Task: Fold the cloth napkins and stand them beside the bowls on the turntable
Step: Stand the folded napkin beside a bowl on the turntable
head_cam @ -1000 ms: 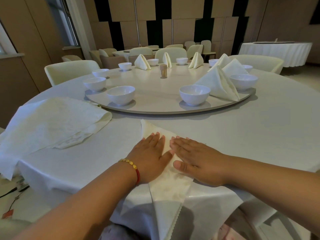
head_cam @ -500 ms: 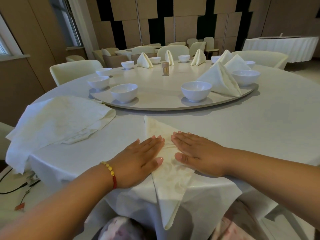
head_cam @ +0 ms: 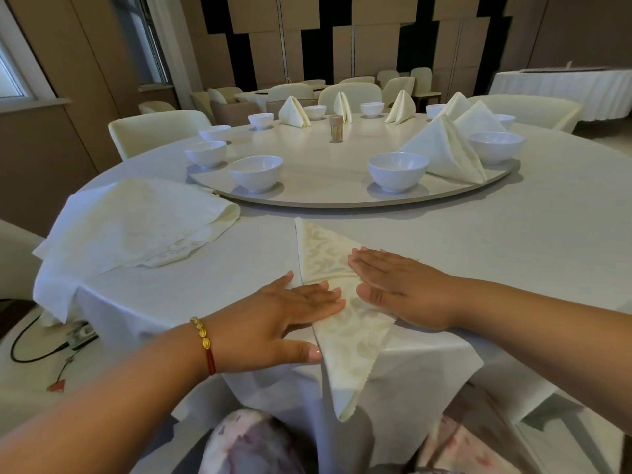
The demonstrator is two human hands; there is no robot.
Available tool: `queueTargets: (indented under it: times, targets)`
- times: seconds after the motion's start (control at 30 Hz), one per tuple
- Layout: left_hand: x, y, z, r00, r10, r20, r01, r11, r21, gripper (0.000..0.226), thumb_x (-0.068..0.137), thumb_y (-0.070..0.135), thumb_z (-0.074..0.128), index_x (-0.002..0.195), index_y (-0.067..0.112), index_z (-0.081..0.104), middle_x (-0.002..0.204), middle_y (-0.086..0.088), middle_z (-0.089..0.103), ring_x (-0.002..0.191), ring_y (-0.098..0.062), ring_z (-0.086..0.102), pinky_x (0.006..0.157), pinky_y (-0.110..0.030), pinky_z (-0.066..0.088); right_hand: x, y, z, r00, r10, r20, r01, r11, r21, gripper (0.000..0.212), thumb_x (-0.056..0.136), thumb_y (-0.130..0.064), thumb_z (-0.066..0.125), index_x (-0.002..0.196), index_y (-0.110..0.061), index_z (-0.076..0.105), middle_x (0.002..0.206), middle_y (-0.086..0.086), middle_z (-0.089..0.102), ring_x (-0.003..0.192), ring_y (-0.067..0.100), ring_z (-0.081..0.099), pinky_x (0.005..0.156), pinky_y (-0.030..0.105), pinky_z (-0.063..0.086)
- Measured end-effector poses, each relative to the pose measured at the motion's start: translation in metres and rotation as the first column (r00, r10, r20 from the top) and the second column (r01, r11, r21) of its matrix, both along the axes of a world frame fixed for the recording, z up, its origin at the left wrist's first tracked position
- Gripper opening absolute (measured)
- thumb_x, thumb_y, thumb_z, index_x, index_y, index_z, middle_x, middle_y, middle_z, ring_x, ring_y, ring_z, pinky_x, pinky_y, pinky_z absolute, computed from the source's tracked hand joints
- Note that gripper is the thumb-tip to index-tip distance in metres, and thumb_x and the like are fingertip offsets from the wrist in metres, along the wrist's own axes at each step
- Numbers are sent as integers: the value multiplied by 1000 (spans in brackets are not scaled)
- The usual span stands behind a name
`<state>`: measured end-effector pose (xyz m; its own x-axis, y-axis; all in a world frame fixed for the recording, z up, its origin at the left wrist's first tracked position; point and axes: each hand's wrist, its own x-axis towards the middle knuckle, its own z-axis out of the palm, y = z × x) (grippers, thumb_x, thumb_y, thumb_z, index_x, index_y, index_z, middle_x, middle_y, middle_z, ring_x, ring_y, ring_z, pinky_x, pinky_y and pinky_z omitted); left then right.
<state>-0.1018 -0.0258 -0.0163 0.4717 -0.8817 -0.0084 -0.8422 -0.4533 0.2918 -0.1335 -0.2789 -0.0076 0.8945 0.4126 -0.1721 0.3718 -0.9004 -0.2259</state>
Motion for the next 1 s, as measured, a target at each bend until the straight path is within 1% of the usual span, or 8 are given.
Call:
queueTargets:
  times: [0.1, 0.2, 0.33, 0.4, 0.53, 0.67, 0.8, 1.0]
  targets:
    - [1, -7, 0, 1000, 26, 5, -24, 982, -188, 57, 86, 64, 42, 136, 37, 47, 142, 23, 42, 133, 15, 28, 115, -13, -5, 1, 0, 0, 1000, -6, -2, 6, 999, 48, 117, 55, -89, -17, 153, -26, -6, 158, -15, -15, 135, -10, -19, 108, 12, -14]
    - [-1, -14, 1, 993, 112, -24, -112, 915, -386, 45, 88, 58, 43, 112, 29, 70, 115, 17, 67, 109, 4, 58, 109, -14, 29, 3, 0, 1, 985, -88, -149, 127, 952, 277, 85, 81, -72, 7, 154, -28, 2, 156, -21, -6, 140, -9, -9, 106, 5, -9]
    - [6, -30, 6, 919, 305, -250, -394, 724, -566, 42, 92, 45, 50, 65, 14, 56, 64, 7, 53, 62, -7, 49, 65, -24, 42, -4, -13, 5, 917, 30, -399, 333, 494, 803, 76, 86, -65, 36, 148, -19, 34, 149, -13, 39, 132, -1, 40, 105, 13, 33]
    - [14, -40, 8, 845, 374, -382, -535, 603, -592, 45, 93, 40, 52, 64, 6, 48, 64, -3, 45, 64, -16, 43, 65, -33, 40, -3, -20, 4, 935, -8, -353, 318, 458, 830, 58, 92, -58, 43, 128, -15, 55, 126, -2, 62, 115, 9, 56, 93, 18, 43]
    - [26, -56, 10, 727, 511, -459, -686, 508, -521, 40, 97, 36, 46, 63, 14, 41, 65, -3, 42, 63, -17, 38, 62, -31, 35, 5, -23, 12, 916, -115, -384, 382, 542, 748, 49, 67, -49, 73, 97, -14, 57, 89, -2, 62, 82, 11, 59, 71, 23, 46]
    - [35, -67, 12, 640, 677, -364, -756, 471, -455, 39, 101, 34, 35, 67, 17, 45, 69, 1, 48, 65, -13, 44, 60, -26, 34, 20, -13, 24, 939, -325, -116, 340, 818, 464, 29, 87, -41, 65, 94, -13, 62, 88, -3, 63, 80, 12, 56, 66, 23, 40]
    - [50, -73, 12, 509, 804, -308, -849, 410, -333, 35, 102, 34, 32, 83, 12, 52, 73, 1, 48, 77, -17, 48, 75, -27, 36, 41, -3, 31, 913, -407, -30, 398, 873, 280, 32, 94, -45, 51, 97, -14, 61, 96, 2, 62, 86, 17, 56, 70, 28, 38]
    - [66, -79, 12, 393, 861, -322, -912, 320, -258, 32, 101, 32, 38, 84, 10, 54, 72, -1, 49, 73, -17, 48, 73, -27, 38, 63, 2, 31, 916, -400, -42, 396, 881, 258, 39, 101, -34, 43, 67, -15, 52, 68, -4, 58, 61, 8, 51, 58, 23, 35]
